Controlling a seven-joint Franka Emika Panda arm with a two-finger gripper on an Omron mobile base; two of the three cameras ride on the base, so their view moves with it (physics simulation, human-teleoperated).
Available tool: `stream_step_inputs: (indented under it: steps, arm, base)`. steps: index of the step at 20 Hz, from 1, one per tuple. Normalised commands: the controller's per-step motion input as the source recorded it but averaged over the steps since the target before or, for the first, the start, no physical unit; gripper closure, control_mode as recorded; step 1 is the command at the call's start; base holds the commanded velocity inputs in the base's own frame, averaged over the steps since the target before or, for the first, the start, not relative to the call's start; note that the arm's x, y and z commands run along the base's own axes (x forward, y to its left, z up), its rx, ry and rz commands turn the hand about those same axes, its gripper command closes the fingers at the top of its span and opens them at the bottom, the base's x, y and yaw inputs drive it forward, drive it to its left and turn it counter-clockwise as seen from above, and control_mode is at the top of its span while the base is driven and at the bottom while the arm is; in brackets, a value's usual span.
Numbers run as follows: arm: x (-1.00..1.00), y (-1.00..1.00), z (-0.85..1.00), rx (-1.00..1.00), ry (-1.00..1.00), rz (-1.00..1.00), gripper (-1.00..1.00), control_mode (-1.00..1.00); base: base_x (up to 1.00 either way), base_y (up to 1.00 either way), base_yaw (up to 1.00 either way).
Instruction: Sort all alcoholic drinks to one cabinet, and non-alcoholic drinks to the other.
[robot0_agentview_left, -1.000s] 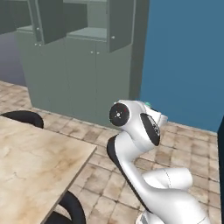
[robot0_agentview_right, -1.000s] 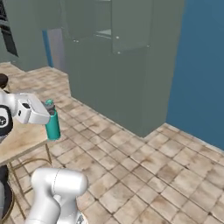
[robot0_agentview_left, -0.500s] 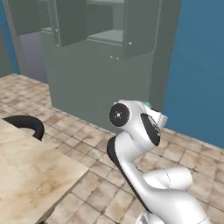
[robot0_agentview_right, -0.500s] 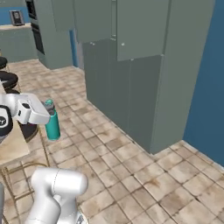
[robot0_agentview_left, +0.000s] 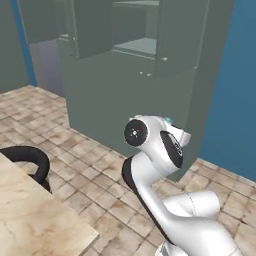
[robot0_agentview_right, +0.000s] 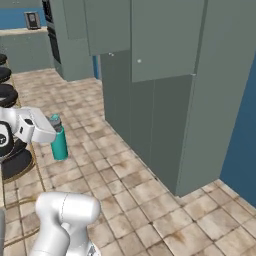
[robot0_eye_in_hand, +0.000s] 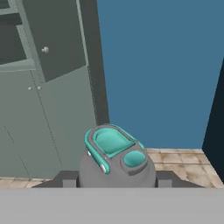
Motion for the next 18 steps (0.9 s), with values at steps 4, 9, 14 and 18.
stream_step_inputs:
  steps: [4,9,14,18]
  arm:
    - [0.0,0.0,0.0,0.0,0.0,0.0,1.0,1.0]
    - [0.0,0.0,0.0,0.0,0.0,0.0,1.0,1.0]
    - [0.0,0.0,0.0,0.0,0.0,0.0,1.0,1.0]
    - [0.0,0.0,0.0,0.0,0.0,0.0,1.0,1.0]
  base:
    - [0.41,-0.03,0.0]
    - [0.19,-0.36,0.03]
    - [0.5,-0.5,0.06]
    - [0.7,-0.21,0.03]
